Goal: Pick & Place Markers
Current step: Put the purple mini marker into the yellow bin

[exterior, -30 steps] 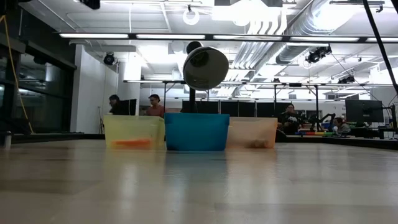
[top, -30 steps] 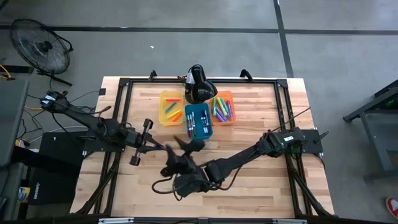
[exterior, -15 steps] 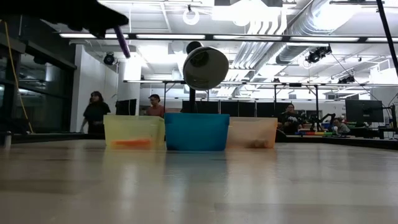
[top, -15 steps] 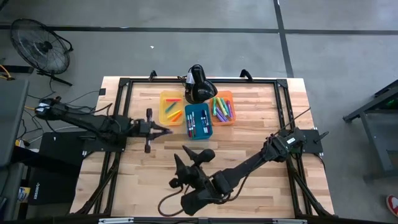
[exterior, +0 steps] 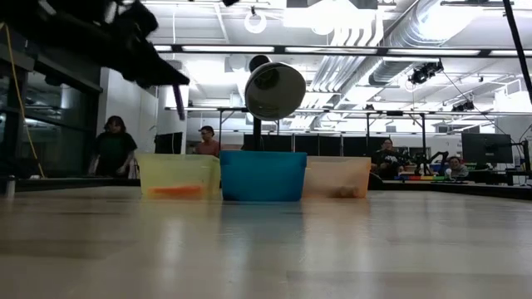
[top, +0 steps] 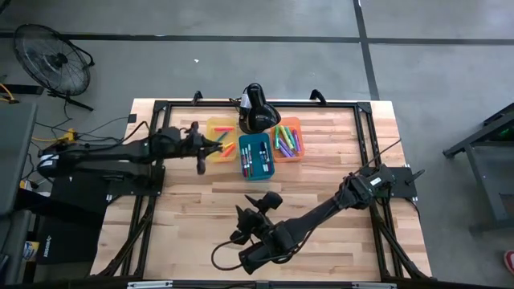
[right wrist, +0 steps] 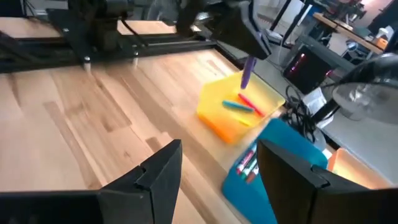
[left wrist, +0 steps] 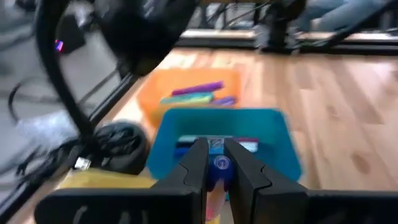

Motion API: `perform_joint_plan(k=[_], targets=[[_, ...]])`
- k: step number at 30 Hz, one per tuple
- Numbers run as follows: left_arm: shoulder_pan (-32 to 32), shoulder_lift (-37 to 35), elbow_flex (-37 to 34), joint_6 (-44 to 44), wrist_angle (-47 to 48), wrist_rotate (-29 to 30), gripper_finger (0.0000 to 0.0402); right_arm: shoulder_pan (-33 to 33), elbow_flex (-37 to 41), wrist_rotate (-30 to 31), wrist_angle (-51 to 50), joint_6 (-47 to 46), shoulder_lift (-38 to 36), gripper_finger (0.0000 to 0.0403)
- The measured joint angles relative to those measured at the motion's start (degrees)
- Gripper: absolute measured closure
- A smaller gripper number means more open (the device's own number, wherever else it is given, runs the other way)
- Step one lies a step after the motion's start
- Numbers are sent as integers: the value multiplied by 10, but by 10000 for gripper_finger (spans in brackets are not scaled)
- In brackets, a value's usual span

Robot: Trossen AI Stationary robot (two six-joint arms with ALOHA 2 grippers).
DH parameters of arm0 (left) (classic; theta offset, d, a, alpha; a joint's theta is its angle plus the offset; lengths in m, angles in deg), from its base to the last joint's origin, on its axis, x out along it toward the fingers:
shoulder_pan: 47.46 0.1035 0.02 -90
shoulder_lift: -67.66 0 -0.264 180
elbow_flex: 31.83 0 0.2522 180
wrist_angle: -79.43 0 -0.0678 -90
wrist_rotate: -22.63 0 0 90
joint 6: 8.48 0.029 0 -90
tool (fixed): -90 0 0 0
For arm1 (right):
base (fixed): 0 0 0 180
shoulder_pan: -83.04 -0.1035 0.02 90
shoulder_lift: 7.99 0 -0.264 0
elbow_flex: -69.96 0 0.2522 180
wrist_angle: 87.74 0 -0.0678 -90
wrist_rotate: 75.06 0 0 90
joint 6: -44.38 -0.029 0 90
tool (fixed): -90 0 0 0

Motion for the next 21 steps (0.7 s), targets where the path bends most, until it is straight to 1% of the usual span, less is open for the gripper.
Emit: perform_joint_plan(k=[2,5,10,12,16,21], targets=[[28,23,0,-17,-12,-12,372,-1,17,-4,2,-16,0,208],[61,60,0,-51,-55,-25,372,-1,38,-15,3,-33,0,208],[106,117,1,-95,-95,-30,372,-1,72,-27,4,-67,0,208],[121,140,1,-113,-95,-30,372,-2,83,-30,6,-76,0,208],[141,182,1,-84,-84,-44,372,-2,103,-46,9,-86,0,208],[148,217,2,-73,-82,-84,372,-2,117,-49,10,-100,0,208]])
